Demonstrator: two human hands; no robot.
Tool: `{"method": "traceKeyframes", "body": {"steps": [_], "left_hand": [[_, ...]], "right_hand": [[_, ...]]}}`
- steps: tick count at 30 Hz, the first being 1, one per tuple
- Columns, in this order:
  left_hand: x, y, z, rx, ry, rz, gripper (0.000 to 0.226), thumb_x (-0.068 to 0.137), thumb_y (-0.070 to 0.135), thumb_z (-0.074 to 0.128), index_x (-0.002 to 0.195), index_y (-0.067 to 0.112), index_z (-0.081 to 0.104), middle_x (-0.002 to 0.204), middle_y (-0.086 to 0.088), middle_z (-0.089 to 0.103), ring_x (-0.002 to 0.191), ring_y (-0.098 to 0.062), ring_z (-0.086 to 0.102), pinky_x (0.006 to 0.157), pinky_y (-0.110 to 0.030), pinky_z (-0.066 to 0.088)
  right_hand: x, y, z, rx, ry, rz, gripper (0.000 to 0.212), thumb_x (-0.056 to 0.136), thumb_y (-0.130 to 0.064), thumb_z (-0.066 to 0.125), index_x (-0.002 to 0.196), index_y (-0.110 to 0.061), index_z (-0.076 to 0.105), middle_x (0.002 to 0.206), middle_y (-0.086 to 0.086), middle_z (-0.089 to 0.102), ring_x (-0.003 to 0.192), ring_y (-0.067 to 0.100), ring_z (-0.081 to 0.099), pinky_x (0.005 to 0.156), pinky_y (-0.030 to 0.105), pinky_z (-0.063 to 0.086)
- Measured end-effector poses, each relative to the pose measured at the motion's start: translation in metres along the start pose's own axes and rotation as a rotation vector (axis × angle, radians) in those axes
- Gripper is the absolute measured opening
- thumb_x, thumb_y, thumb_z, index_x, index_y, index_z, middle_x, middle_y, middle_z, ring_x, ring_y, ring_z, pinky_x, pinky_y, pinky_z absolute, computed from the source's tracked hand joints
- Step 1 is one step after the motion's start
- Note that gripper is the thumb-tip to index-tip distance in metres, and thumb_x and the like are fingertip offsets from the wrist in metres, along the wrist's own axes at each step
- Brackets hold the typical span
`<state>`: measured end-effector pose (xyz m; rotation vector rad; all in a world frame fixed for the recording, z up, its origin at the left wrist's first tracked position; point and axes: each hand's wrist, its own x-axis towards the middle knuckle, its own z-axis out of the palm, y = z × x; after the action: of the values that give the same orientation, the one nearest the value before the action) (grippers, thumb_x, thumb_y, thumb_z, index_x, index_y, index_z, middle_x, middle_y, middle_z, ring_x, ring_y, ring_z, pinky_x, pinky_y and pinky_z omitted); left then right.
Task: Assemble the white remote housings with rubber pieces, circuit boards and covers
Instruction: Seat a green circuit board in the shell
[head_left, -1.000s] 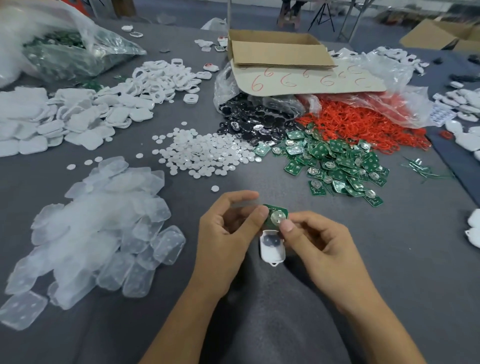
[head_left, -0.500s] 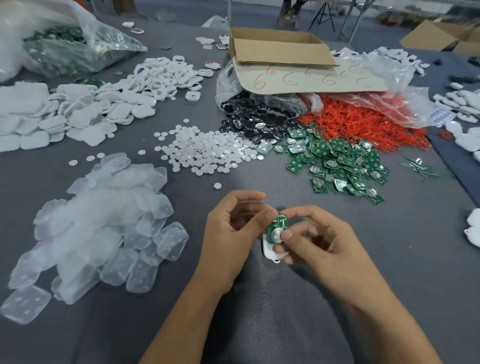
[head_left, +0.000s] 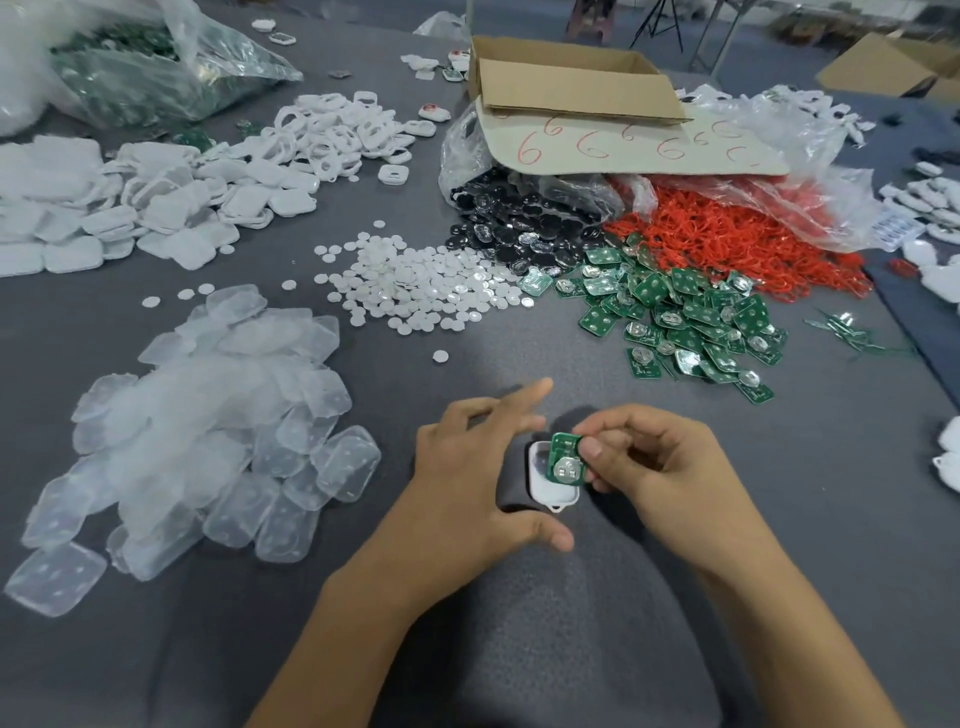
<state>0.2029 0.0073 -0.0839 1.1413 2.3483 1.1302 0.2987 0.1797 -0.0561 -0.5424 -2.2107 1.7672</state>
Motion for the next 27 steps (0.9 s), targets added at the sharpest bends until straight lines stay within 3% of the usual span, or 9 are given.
{"method": "traceKeyframes", "body": {"steps": [5,11,15,19,27], "left_hand": [[0.002,-0.005,0.007,0.002,0.097,0.002,0.114,0.060,0.060,0.087,0.152,0.055,0.020,0.125,0.033,0.059,0.137,-0.003,0.033,0.114,-0.020,0.013],[0.002,-0.007,0.008,-0.002,0.105,-0.017,0.112,0.058,0.062,0.086,0.150,0.057,0.022,0.122,0.032,0.061,0.135,-0.004,0.037,0.111,-0.016,0.014],[0.001,-0.005,0.006,0.003,0.114,-0.010,0.107,0.059,0.060,0.087,0.147,0.055,0.027,0.119,0.032,0.062,0.132,0.001,0.038,0.108,-0.010,0.012],[0.001,-0.003,0.005,0.001,0.129,-0.001,0.104,0.060,0.058,0.088,0.147,0.052,0.031,0.116,0.031,0.063,0.129,0.007,0.038,0.107,-0.009,0.012],[0.000,-0.002,0.004,-0.007,0.128,-0.010,0.101,0.059,0.056,0.089,0.145,0.049,0.037,0.114,0.031,0.063,0.126,0.013,0.035,0.107,-0.010,0.015]], "right_hand": [[0.004,0.002,0.004,-0.065,0.000,0.026,0.022,0.089,0.005,0.068,0.083,-0.015,0.075,0.069,0.002,0.069,0.061,0.012,0.059,0.061,0.020,0.051],[0.003,0.002,0.008,-0.246,0.057,0.006,0.018,0.085,-0.008,0.076,0.084,-0.025,0.078,0.079,-0.004,0.073,0.075,0.022,0.068,0.075,0.036,0.056],[-0.004,0.003,0.011,-0.354,0.087,-0.059,0.024,0.083,-0.013,0.080,0.093,-0.034,0.077,0.083,-0.007,0.070,0.073,0.010,0.067,0.074,0.027,0.056],[-0.012,0.003,0.005,-0.477,0.010,-0.204,0.026,0.079,-0.015,0.083,0.097,-0.033,0.077,0.087,-0.013,0.065,0.077,0.010,0.066,0.069,0.013,0.048],[-0.014,0.006,0.008,-0.643,-0.026,-0.354,0.017,0.080,-0.008,0.081,0.091,-0.019,0.073,0.093,-0.010,0.061,0.079,0.006,0.060,0.073,0.020,0.049]]}}
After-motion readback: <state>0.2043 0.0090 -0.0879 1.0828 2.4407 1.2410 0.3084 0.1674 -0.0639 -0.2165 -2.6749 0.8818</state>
